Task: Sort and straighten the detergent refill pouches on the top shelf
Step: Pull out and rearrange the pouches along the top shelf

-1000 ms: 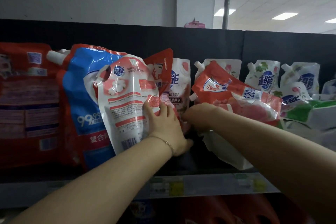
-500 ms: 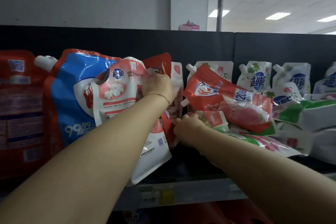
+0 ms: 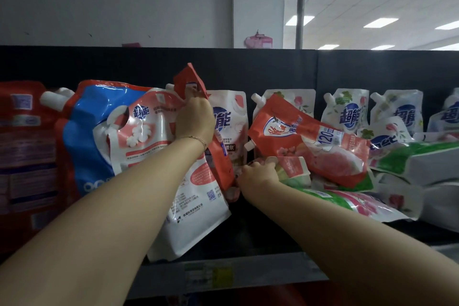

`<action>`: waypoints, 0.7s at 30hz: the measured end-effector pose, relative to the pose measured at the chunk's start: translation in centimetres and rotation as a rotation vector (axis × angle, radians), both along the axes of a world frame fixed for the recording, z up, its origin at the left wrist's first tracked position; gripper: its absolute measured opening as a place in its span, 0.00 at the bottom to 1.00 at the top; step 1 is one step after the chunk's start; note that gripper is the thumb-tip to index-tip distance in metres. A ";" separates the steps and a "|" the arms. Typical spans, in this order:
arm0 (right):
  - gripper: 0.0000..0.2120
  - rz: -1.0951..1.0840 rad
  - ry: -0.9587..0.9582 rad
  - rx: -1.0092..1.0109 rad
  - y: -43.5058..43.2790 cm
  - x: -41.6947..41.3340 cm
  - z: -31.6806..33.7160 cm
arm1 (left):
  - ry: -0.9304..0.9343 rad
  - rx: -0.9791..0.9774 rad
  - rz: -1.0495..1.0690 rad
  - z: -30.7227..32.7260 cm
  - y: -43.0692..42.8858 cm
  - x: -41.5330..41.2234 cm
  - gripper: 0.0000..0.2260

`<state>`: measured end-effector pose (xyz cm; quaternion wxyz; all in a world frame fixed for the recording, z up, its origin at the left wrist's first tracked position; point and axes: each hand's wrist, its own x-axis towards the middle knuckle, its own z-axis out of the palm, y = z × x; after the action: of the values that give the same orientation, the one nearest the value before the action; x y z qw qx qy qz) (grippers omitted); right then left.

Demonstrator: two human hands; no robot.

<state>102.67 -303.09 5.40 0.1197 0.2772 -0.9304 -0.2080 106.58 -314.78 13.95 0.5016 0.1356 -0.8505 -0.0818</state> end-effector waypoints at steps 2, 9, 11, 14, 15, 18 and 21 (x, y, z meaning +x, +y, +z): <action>0.21 -0.007 -0.005 0.025 0.0 0.0 0.3 | 0.038 0.019 -0.009 0.2 -0.5 0.3 0.14; 0.23 0.062 0.003 0.145 1.4 -0.8 1.2 | 0.176 0.073 -0.091 2.3 -0.6 0.6 0.13; 0.22 0.099 0.005 0.129 2.1 -1.4 2.2 | 0.204 0.070 -0.099 3.0 -0.4 0.4 0.12; 0.15 0.241 0.025 0.108 4.0 -2.2 3.9 | 0.199 0.060 -0.100 3.4 -0.3 -0.1 0.12; 0.15 0.287 0.019 0.109 4.7 -2.4 4.4 | 0.184 0.055 -0.109 3.4 -0.3 -0.2 0.13; 0.18 0.371 -0.001 0.111 6.8 -2.9 5.8 | 0.150 0.031 -0.125 2.9 -0.4 -0.7 0.12; 0.23 0.406 -0.070 -0.053 8.6 -3.0 7.3 | 0.128 0.018 -0.132 2.3 -0.7 -1.2 0.11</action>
<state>99.66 -294.45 12.71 0.1339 0.4631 -0.8640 -0.1452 105.38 -315.52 16.24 0.5473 0.0780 -0.8230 -0.1308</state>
